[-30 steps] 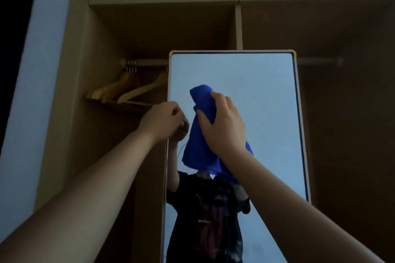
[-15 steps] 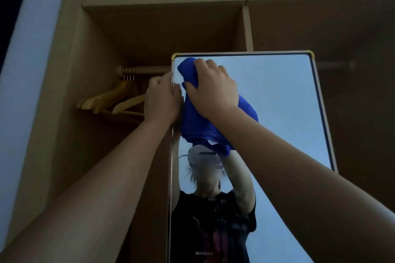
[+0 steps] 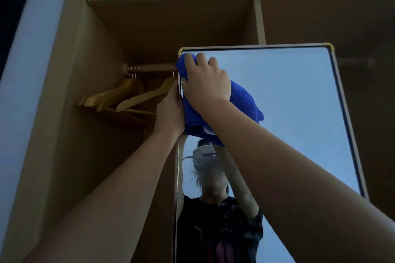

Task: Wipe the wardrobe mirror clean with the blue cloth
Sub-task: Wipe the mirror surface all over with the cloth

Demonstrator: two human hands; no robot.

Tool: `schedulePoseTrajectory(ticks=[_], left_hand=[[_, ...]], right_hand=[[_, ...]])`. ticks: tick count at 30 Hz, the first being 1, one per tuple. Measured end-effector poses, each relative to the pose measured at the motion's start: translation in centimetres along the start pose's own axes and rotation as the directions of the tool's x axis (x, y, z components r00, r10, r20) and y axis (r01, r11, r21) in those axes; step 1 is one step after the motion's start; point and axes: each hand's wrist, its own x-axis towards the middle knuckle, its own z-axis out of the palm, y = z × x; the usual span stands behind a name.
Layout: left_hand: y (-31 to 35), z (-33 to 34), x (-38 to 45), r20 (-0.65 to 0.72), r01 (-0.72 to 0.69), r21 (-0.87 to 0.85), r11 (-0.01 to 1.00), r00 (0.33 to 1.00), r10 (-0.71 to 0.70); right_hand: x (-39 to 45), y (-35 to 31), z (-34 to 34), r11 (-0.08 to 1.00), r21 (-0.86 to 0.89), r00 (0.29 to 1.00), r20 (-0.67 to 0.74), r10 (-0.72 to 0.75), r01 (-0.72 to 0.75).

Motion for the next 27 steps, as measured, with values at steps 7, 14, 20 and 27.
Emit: schedulePoseTrajectory(ticks=[7,14,20,27], left_hand=[[-0.3,0.5,0.2,-0.042,-0.034,0.104,0.994,0.998,0.039],[0.1,1.0,-0.9,-0.124,0.034,0.045,0.998,0.992,-0.028],[-0.4,2.3,-1.0,-0.200,0.046,0.047,0.998,0.979,-0.035],[-0.9,2.6,-0.9,-0.252,0.087,0.034,0.996,0.965,-0.075]], right_hand=[[0.7,2.3,0.1,1.000,-0.021,1.000,0.005,0.015,-0.014],[1.1,5.5,-0.6,0.994,0.013,0.994,-0.014,0.107,-0.106],[0.1,10.6,-1.8,0.977,0.017,0.977,-0.005,0.212,-0.212],[-1.1,14.1,-3.1,0.953,0.035,0.954,0.001,0.301,-0.301]])
